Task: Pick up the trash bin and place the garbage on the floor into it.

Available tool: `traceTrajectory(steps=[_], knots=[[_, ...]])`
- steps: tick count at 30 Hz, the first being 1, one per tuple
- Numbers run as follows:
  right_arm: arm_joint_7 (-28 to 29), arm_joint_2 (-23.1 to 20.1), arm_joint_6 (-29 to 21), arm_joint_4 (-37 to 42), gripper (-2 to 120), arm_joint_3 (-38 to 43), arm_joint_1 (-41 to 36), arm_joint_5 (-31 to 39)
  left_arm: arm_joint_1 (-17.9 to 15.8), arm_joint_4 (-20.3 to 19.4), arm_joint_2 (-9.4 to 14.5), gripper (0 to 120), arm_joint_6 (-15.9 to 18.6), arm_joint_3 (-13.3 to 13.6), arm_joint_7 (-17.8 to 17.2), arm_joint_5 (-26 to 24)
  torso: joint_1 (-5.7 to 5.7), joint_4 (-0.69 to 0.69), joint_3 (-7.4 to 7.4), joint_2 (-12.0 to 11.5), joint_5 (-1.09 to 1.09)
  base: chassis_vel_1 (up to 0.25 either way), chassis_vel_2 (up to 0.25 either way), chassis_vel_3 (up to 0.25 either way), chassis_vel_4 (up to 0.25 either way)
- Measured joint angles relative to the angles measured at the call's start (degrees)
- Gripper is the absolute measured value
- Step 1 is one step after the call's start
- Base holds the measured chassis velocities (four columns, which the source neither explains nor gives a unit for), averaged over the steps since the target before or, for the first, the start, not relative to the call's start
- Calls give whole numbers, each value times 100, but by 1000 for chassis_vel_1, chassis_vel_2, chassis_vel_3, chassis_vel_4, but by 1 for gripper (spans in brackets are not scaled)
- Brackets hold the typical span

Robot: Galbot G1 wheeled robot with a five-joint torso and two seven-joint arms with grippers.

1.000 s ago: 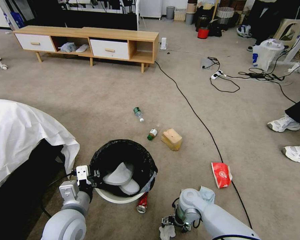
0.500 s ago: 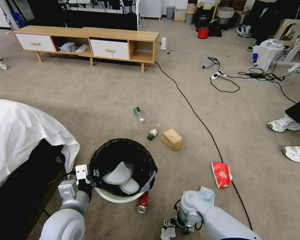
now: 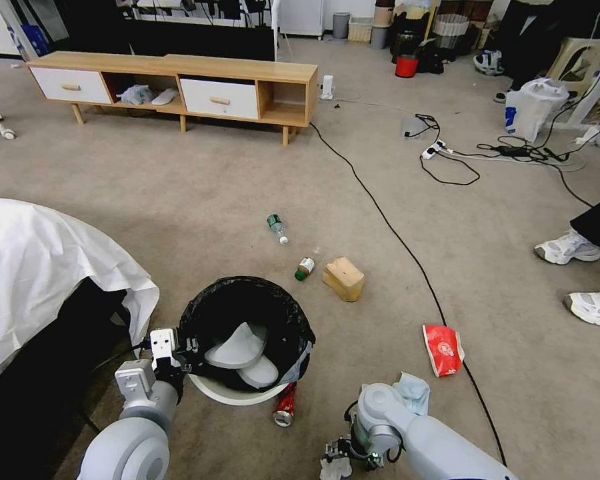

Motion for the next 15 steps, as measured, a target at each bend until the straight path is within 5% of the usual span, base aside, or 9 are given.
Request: traceTrajectory(steps=[5, 15], knots=[[3, -23, -3, 44, 70, -3, -20, -37, 11, -11, 1, 1, -2, 10, 2, 12, 0, 2, 0, 1, 4, 0, 0, 0, 0], [44, -9, -2, 67, 70, -35, -27, -45, -3, -24, 34, 1, -5, 11, 5, 8, 0, 3, 0, 0, 11, 0, 0, 0, 0]])
